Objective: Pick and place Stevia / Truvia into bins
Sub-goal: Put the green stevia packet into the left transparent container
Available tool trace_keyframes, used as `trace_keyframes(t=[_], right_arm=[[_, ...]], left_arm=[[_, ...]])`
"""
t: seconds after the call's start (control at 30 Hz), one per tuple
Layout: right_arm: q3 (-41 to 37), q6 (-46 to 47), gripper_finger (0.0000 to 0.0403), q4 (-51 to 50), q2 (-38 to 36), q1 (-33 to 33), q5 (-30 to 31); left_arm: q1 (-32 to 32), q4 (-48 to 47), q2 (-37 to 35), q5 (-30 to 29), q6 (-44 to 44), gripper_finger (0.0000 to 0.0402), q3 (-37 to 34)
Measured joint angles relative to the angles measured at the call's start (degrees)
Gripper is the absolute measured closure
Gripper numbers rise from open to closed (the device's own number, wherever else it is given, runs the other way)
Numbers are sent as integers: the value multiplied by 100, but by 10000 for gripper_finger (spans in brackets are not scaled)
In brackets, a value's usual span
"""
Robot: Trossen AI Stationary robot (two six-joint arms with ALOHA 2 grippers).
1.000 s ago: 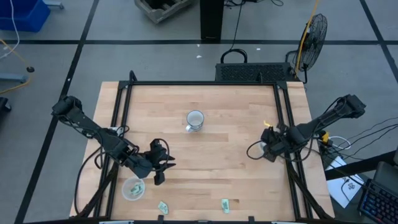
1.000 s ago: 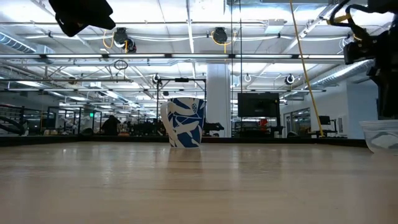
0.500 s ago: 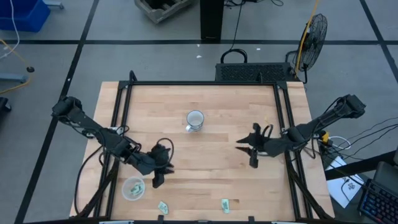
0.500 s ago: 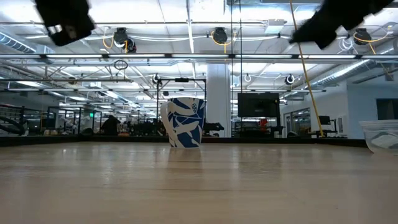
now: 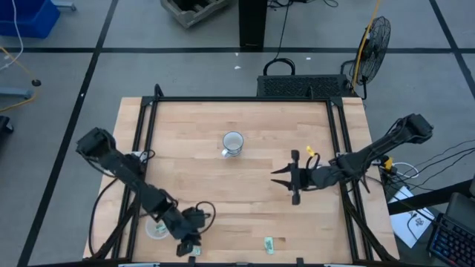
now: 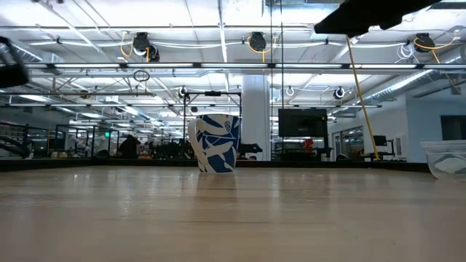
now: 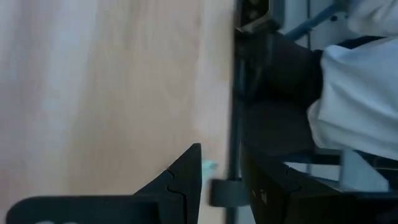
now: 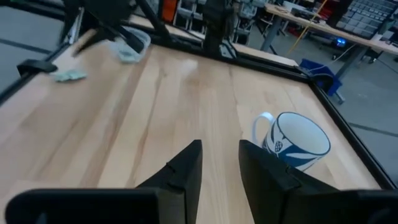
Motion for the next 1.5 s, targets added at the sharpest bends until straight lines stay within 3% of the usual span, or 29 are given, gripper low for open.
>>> trace_keyframes(t=[0.2, 0.37, 0.8, 1.07, 1.5], right_arm=[[-19, 7, 307, 11, 194, -26, 2], [-223, -89, 309, 11, 213, -26, 0], [-1074, -107, 310, 1348, 212, -28, -2], [-1253, -221, 310, 2043, 210, -28, -4], [-1255, -346, 310, 2189, 210, -30, -2]], left_arm=[[-382, -133, 371, 132, -912, 289, 0], [-511, -118, 573, 123, -1183, 289, 2], [-466, -971, 754, -75, -1167, 289, 7], [-469, -952, 749, -212, -1081, 289, 7], [-488, -564, 751, -195, -1049, 289, 4]])
